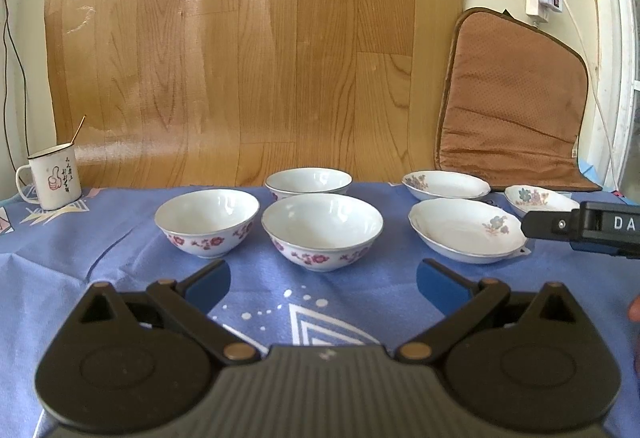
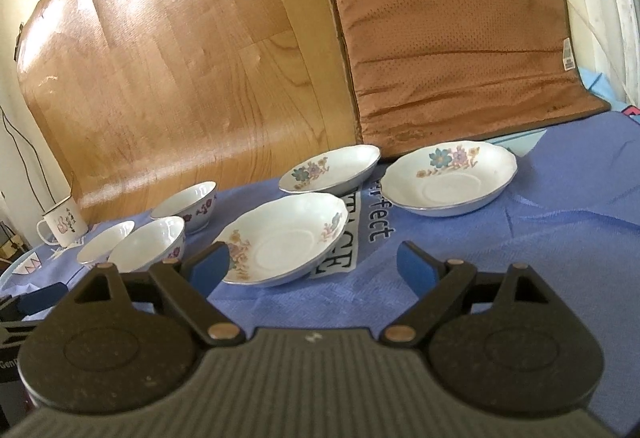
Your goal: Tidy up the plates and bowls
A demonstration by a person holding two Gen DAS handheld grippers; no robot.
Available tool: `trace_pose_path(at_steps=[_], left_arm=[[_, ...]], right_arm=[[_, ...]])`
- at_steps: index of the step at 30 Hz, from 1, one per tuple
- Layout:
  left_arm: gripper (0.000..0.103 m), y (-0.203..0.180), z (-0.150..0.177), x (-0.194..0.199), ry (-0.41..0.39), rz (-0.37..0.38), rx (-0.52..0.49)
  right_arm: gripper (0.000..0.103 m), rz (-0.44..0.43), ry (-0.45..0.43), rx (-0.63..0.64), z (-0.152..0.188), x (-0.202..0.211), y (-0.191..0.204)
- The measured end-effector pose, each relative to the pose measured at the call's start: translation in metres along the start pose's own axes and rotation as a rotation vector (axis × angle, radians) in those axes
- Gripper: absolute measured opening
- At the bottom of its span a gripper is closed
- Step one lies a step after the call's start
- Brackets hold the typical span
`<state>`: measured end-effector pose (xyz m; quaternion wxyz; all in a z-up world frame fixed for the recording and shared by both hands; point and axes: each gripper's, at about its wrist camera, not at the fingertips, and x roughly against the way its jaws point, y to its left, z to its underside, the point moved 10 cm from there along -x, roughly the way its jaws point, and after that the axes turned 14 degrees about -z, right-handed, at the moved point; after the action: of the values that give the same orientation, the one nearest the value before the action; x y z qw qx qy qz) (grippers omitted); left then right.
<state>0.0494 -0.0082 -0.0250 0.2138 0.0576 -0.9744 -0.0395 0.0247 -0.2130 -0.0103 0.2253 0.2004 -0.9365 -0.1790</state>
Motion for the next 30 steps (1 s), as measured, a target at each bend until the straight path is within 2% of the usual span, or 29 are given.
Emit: trace_pose_path(at_steps=[8, 15, 30], left_arm=[[0.103, -0.001, 0.001, -0.001, 0.004, -0.006, -0.004], [0.103, 0.0, 0.002, -0.001, 0.007, -0.022, -0.014], [0.103, -0.003, 0.01, -0.012, 0.094, -0.039, -0.051]], right_arm=[[0.093, -0.006, 0.018, 0.012, 0.002, -0.003, 0.002], [0.093, 0.022, 0.038, 0.044, 0.005, -0.004, 0.004], [0.093, 0.036, 0.105, 0.065, 0.012, -0.011, 0.006]])
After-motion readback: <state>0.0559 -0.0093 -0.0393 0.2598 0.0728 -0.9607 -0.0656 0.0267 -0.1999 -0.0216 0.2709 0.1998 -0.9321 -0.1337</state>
